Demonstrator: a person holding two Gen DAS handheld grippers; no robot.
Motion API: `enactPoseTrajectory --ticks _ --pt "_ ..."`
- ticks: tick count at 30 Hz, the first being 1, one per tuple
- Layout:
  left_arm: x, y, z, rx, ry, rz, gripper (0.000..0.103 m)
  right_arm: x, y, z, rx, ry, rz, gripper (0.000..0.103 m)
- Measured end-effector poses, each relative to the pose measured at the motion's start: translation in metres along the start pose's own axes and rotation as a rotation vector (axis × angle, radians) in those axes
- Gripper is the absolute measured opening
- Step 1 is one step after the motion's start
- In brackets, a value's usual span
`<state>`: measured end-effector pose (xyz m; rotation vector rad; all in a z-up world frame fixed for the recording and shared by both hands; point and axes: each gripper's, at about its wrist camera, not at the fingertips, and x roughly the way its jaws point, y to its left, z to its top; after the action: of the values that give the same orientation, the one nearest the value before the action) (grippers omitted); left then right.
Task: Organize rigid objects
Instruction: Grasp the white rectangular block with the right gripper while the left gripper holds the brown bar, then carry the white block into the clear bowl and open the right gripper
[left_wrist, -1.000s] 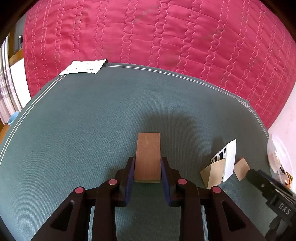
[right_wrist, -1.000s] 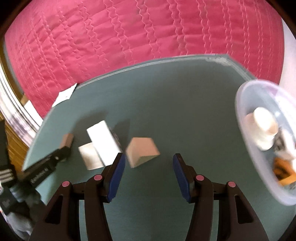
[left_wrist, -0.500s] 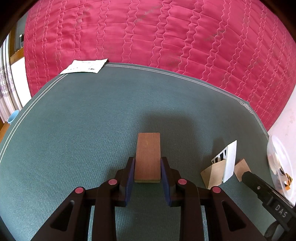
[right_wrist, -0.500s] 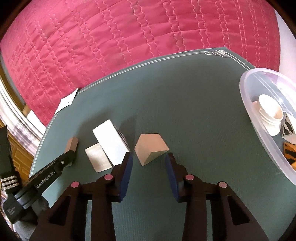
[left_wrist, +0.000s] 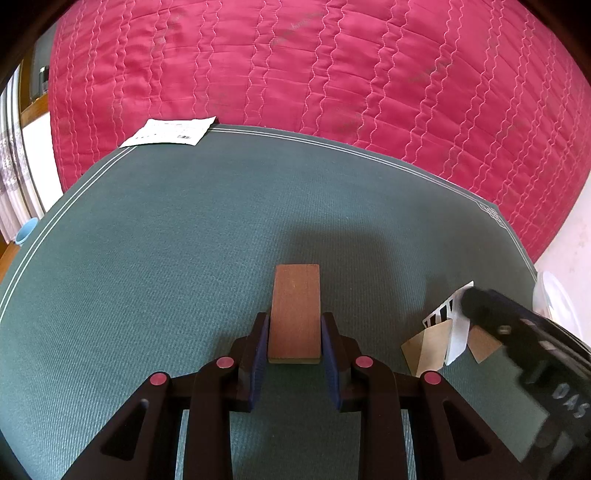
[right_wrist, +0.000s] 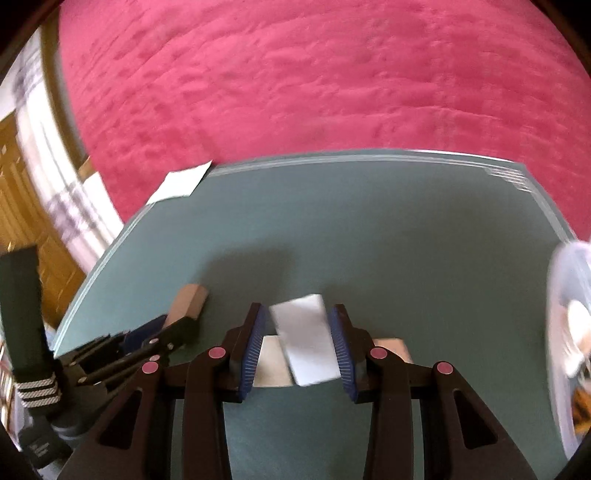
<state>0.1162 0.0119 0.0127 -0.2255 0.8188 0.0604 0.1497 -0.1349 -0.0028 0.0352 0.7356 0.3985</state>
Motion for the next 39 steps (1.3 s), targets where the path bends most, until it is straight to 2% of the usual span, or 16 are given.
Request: enactPoseTrajectory --ticks 2,6,11,16,20,31,39 --pt "0.000 0.000 0.000 0.000 0.000 0.000 0.029 0.007 0.003 0.004 -0.033 -0.003 -0.031 0.038" --pt "0.000 0.000 0.001 0.000 0.000 0.001 0.029 0.011 -0.004 0.009 -0.008 0.014 -0.028 0.038" --pt "0.000 0.000 0.001 -0.002 0.000 0.000 0.029 0.020 -0.007 0.007 -0.037 0.052 -0.027 0.039" --pt "-0.001 0.000 0.001 -0.001 0.000 0.001 0.029 0.022 -0.008 0.007 -0.053 0.051 -0.038 0.038" --pt "-0.001 0.000 0.001 -0.005 0.000 -0.005 0.029 0.020 -0.008 0.006 -0.057 0.053 -0.044 0.032" --pt "-0.005 -0.003 0.002 0.007 -0.013 -0.037 0.029 -0.024 -0.020 0.008 0.033 -0.042 -0.029 0.031" --pt "-0.014 -0.010 0.003 0.027 -0.036 -0.085 0.029 -0.064 -0.041 0.004 0.104 -0.107 -0.060 0.031"
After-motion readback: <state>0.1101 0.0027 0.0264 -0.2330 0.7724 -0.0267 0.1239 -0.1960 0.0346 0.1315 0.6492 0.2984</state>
